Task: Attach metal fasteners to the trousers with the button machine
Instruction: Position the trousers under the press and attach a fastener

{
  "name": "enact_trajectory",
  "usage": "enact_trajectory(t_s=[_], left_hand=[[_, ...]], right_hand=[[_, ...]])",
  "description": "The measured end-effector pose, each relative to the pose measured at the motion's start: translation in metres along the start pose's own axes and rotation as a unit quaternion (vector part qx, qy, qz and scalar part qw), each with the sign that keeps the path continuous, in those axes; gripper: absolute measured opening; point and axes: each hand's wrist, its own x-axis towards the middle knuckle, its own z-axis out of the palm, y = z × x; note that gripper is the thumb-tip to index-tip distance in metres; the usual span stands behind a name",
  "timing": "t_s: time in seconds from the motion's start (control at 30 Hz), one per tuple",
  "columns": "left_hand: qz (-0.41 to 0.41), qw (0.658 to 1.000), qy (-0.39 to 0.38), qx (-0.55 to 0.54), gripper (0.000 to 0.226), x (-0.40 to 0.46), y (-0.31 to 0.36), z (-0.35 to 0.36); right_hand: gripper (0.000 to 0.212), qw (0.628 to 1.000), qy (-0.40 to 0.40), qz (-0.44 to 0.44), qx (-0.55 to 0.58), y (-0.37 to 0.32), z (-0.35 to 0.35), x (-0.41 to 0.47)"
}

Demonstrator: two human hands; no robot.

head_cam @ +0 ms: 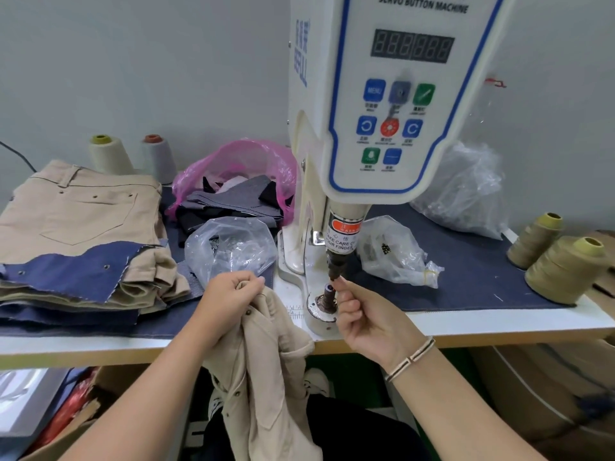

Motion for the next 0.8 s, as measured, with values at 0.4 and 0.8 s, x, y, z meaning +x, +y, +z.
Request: enact_trajectory(t_s=[0.4, 0.8], left_hand=[[0.003, 1.000, -0.003, -0.018, 0.044, 0.004, -0.006, 0.001], [0.006, 1.000, -0.003, 0.000, 0.048, 0.004, -0.007, 0.002]], right_hand=[[0.018, 0.993, -0.019, 0.031, 0.115, 0.001, 0.000, -0.010], [0.040, 0.986, -0.007, 0.025, 0.163, 0.004, 0.012, -0.019]])
